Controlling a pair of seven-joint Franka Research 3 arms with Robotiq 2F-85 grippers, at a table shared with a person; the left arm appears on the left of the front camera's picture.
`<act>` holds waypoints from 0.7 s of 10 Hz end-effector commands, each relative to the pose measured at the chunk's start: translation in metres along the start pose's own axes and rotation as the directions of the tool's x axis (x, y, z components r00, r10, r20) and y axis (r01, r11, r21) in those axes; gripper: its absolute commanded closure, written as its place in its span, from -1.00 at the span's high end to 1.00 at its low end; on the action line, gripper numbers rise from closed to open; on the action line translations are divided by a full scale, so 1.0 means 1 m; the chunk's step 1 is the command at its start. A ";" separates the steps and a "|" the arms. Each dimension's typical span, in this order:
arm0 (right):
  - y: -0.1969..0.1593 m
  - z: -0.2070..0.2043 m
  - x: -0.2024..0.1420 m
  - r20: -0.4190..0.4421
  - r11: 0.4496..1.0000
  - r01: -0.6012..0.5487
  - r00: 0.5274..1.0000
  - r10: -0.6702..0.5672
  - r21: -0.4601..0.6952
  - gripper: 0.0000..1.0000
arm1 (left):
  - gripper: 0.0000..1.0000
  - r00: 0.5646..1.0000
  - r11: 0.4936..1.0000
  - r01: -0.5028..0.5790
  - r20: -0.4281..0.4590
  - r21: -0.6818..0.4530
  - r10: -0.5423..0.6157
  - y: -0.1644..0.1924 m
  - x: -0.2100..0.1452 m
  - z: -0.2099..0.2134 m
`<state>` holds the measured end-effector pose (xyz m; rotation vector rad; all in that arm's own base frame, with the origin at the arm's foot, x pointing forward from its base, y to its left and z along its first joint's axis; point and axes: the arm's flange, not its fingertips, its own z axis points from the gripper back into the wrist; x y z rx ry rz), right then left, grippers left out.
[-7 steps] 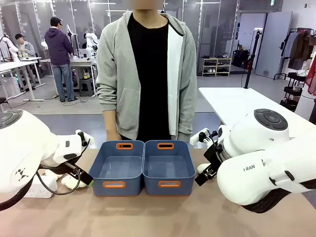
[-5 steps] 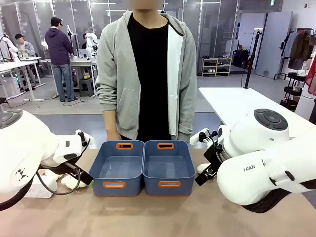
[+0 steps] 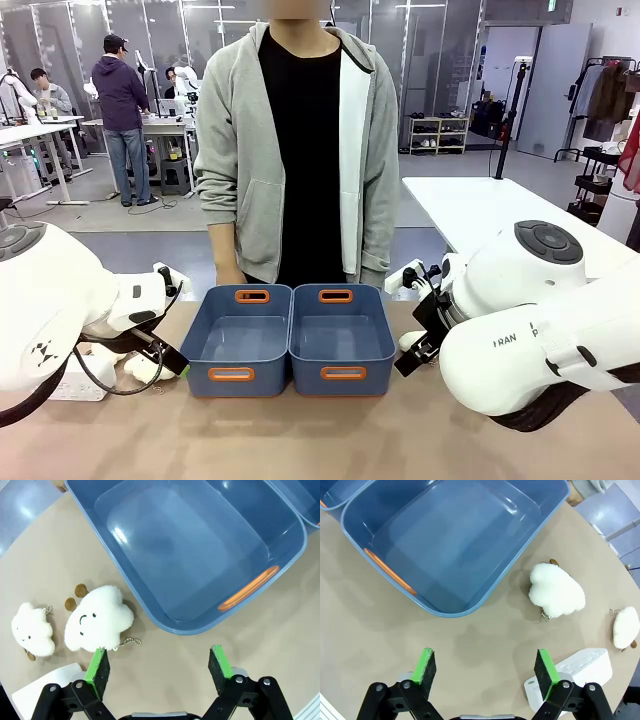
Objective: Sort the digital clocks into the basket.
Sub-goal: Pick up the Digital clock from the table and place it into the empty Plastic storage basket.
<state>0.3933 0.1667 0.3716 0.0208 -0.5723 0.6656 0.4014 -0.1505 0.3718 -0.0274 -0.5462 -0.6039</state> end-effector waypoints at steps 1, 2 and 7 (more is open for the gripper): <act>0.000 0.000 0.000 0.000 1.000 0.002 1.000 -0.002 0.001 1.00 | 1.00 1.000 1.000 0.000 0.000 0.000 0.000 0.000 0.000 0.000; 0.000 0.000 0.000 0.000 1.000 0.000 1.000 0.000 0.000 1.00 | 1.00 1.000 1.000 0.000 0.000 0.000 0.000 0.000 0.000 0.000; -0.052 0.087 0.045 -0.061 0.900 0.161 0.987 -0.149 0.406 1.00 | 1.00 0.987 0.844 -0.079 0.080 -0.531 0.143 0.057 0.014 0.104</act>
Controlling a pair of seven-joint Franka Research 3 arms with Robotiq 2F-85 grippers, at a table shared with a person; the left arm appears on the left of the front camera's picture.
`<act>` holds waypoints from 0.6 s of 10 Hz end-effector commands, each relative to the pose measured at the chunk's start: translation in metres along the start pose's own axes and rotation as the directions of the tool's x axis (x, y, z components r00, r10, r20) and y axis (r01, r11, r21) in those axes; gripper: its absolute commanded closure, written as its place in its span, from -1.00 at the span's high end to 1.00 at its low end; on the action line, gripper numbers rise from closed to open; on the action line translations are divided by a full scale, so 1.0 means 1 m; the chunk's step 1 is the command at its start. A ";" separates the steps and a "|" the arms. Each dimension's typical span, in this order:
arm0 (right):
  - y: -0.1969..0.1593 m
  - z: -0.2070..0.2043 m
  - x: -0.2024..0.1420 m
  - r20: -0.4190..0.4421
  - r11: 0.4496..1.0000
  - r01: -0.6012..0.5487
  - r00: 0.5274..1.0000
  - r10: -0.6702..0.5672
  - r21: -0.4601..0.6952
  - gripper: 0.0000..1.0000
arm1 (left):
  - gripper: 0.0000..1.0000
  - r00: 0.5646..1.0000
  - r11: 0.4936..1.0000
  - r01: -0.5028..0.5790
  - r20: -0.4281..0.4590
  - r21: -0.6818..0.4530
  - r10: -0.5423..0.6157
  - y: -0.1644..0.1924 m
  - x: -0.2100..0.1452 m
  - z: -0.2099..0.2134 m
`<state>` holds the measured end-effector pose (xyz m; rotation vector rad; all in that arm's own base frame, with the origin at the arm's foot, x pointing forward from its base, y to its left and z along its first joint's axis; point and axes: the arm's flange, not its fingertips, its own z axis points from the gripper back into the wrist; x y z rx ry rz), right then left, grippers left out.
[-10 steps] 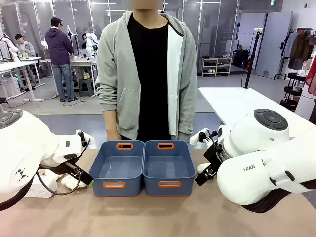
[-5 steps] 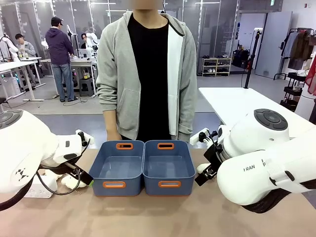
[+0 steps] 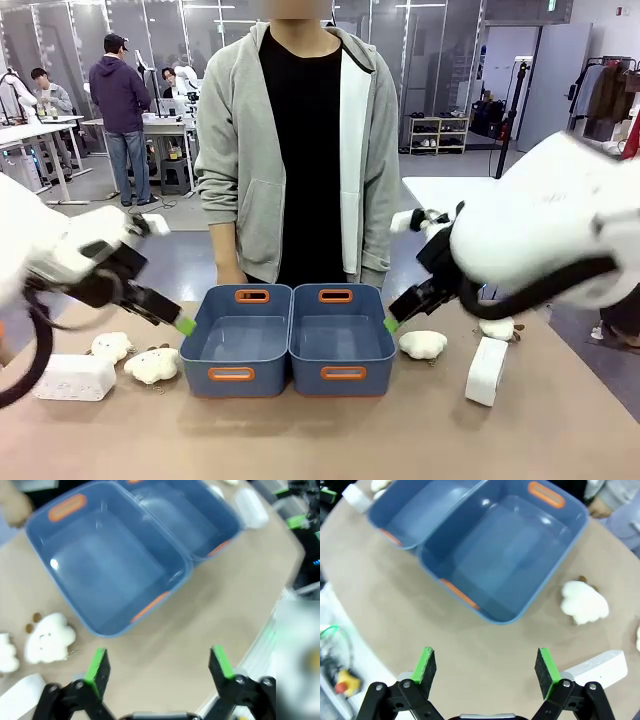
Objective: Sort the digital clocks into the basket.
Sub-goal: Pick up the Digital clock from the table and place it into the empty Plastic storage basket.
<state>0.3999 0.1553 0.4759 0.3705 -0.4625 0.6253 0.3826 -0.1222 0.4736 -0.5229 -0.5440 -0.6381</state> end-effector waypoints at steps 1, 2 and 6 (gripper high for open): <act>-0.030 0.021 -0.004 -0.034 0.970 0.087 0.996 -0.082 0.227 1.00 | 1.00 0.997 0.969 -0.072 0.000 -0.237 0.074 0.034 -0.012 0.037; -0.043 0.038 -0.014 -0.023 0.945 0.119 0.993 -0.118 0.306 1.00 | 1.00 0.996 0.919 -0.039 0.062 -0.393 0.069 0.042 -0.029 0.063; -0.137 0.130 -0.136 0.186 0.811 0.270 0.891 -0.415 0.518 1.00 | 1.00 0.876 0.892 -0.081 0.395 -0.444 0.277 0.079 -0.168 0.172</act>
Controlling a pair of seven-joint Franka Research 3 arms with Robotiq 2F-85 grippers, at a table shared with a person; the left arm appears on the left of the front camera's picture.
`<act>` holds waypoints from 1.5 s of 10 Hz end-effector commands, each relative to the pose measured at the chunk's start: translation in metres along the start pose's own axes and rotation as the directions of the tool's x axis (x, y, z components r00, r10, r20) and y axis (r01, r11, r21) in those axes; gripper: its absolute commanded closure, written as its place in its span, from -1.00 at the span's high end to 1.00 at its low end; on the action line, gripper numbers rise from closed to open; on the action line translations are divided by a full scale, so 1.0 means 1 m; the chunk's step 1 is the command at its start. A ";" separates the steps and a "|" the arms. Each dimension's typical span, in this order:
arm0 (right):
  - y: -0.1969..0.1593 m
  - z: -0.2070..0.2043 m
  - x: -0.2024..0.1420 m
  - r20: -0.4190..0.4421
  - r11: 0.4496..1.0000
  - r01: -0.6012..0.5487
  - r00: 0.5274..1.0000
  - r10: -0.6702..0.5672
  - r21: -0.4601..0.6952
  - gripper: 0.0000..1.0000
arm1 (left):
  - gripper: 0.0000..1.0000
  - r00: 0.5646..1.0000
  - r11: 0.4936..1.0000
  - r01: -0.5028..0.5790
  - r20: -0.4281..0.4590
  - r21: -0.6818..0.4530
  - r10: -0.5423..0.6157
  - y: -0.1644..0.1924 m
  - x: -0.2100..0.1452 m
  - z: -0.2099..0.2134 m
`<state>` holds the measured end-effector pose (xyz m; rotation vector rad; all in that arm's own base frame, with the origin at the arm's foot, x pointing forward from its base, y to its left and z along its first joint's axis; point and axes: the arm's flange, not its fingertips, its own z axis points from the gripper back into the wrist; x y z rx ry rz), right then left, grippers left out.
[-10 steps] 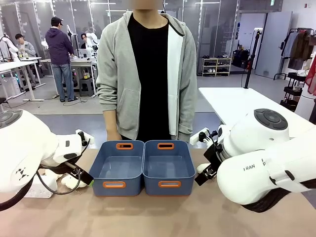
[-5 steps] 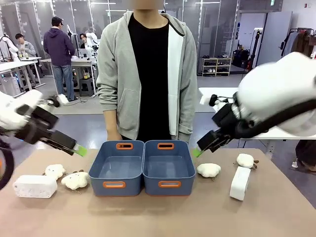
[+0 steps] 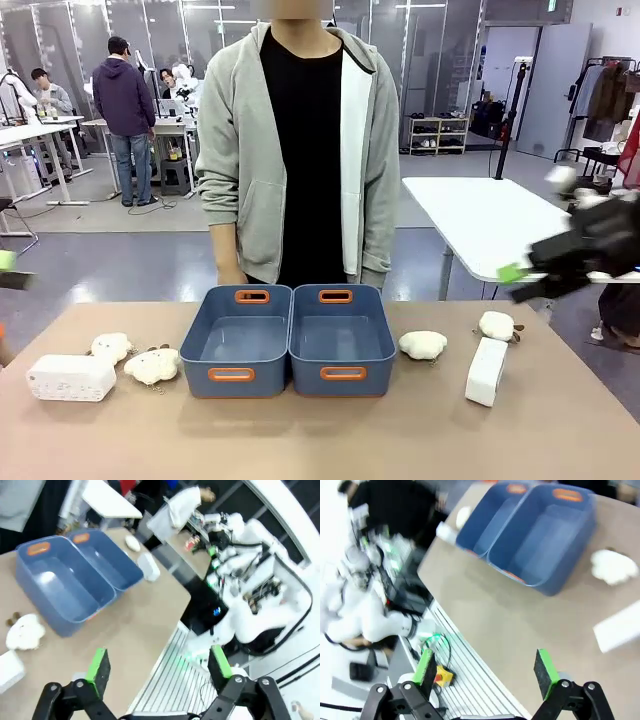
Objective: Sort the digital clocks into the basket.
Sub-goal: Pick up the Digital clock from the table and place it into the empty Plastic storage basket.
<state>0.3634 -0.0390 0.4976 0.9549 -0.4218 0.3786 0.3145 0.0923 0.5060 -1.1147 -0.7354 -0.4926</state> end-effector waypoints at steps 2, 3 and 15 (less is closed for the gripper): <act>-0.041 0.091 -0.068 0.279 0.996 0.039 0.958 -0.060 0.081 1.00 | 1.00 0.980 0.993 -0.116 0.166 0.035 0.109 -0.004 -0.086 0.069; -0.048 0.116 -0.093 0.367 0.994 0.054 0.927 -0.085 0.095 1.00 | 1.00 0.956 0.977 -0.200 0.232 0.078 0.177 -0.005 -0.096 0.092; -0.078 0.145 -0.130 0.480 0.982 0.140 0.858 -0.184 0.126 1.00 | 1.00 0.914 0.938 -0.317 0.307 0.138 0.264 0.015 -0.103 0.151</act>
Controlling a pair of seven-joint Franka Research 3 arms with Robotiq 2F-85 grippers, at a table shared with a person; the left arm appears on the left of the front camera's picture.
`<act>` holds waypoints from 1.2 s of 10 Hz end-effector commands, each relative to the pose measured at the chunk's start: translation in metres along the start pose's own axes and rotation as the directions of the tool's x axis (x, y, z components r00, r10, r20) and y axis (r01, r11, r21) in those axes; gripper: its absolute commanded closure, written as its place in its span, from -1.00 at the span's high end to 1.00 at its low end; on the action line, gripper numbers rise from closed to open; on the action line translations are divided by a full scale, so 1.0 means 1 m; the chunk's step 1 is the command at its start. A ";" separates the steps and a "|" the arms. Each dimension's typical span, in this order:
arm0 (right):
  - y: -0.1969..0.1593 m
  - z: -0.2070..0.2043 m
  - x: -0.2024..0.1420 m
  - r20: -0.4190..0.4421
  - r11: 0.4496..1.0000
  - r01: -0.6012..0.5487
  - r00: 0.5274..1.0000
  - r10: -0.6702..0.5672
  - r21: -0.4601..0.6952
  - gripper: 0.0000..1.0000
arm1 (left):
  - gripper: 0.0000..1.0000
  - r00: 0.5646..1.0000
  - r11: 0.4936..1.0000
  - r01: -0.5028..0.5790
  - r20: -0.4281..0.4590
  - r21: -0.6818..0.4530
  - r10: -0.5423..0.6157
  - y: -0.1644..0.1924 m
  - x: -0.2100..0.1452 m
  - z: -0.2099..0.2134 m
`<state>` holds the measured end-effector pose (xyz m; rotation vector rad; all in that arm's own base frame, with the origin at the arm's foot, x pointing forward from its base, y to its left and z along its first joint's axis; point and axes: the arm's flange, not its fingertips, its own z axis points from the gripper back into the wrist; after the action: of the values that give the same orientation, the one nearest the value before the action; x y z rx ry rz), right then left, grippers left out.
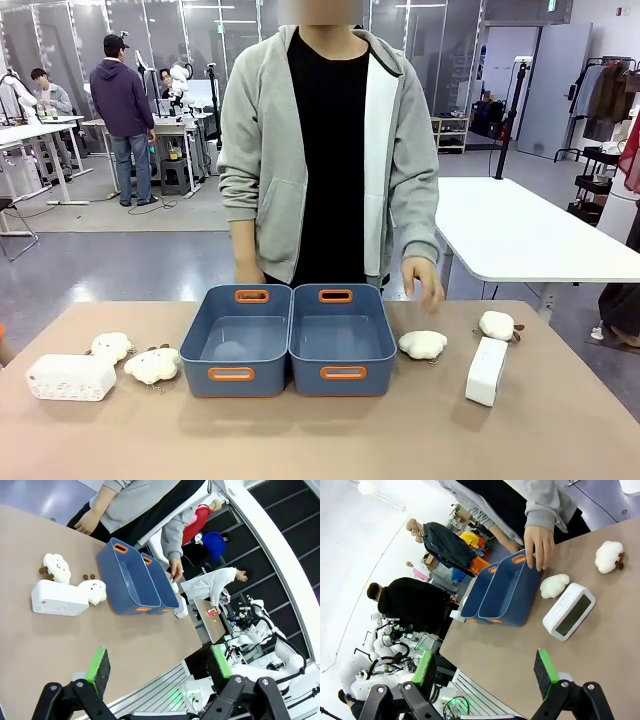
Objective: Sort the digital clocks into the basket.
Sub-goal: Pick up the Digital clock from the table and place it into the empty Plastic storage basket.
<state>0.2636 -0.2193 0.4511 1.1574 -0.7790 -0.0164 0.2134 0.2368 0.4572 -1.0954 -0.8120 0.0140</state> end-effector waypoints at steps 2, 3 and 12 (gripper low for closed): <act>0.001 -0.001 0.000 0.004 1.000 -0.006 1.000 0.006 0.010 1.00 | 1.00 1.000 1.000 0.018 0.006 -0.019 -0.017 0.000 0.001 0.001; 0.001 -0.001 0.000 0.004 1.000 -0.006 1.000 0.006 0.010 1.00 | 1.00 1.000 1.000 0.018 0.006 -0.019 -0.017 0.000 0.001 0.001; 0.001 -0.001 0.000 0.004 1.000 -0.006 1.000 0.006 0.010 1.00 | 1.00 1.000 1.000 0.018 0.006 -0.019 -0.017 0.000 0.001 0.001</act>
<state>0.2638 -0.2186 0.4515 1.1548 -0.7760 -0.0150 0.2133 0.2362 0.4577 -1.0942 -0.8098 0.0126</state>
